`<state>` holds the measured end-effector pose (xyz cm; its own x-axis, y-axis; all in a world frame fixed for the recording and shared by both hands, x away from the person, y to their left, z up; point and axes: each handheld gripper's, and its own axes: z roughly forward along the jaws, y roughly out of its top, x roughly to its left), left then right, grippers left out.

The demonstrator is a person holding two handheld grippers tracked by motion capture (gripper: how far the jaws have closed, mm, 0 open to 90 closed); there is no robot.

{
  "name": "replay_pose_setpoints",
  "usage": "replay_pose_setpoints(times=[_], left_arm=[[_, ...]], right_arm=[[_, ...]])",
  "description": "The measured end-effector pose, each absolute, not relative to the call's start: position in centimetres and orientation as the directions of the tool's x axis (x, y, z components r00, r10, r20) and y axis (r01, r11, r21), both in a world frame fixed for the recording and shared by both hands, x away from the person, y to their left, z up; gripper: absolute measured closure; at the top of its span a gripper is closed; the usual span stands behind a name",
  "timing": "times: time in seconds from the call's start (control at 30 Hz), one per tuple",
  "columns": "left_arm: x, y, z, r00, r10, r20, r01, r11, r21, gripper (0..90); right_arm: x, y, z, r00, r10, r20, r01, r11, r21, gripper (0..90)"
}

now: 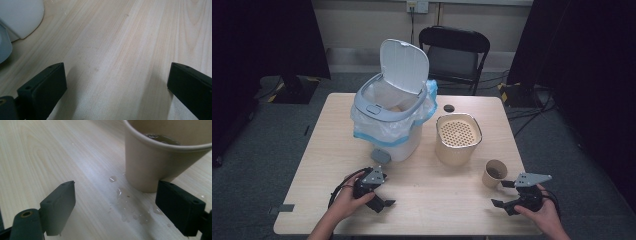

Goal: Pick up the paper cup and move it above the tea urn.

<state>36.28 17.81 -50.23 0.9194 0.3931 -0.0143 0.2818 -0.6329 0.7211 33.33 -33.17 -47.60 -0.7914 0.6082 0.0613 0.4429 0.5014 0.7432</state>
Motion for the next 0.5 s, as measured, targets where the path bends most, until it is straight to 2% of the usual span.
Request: replay_pose_setpoints(times=[0.5], left_arm=[[36.3,17.8,-50.3,0.92,0.393,-0.011,0.279,-0.633,0.722,1.2]], right_arm=[[34.8,-33.5,-47.7,-0.706,0.705,0.068,0.468,0.392,0.792,16.3]])
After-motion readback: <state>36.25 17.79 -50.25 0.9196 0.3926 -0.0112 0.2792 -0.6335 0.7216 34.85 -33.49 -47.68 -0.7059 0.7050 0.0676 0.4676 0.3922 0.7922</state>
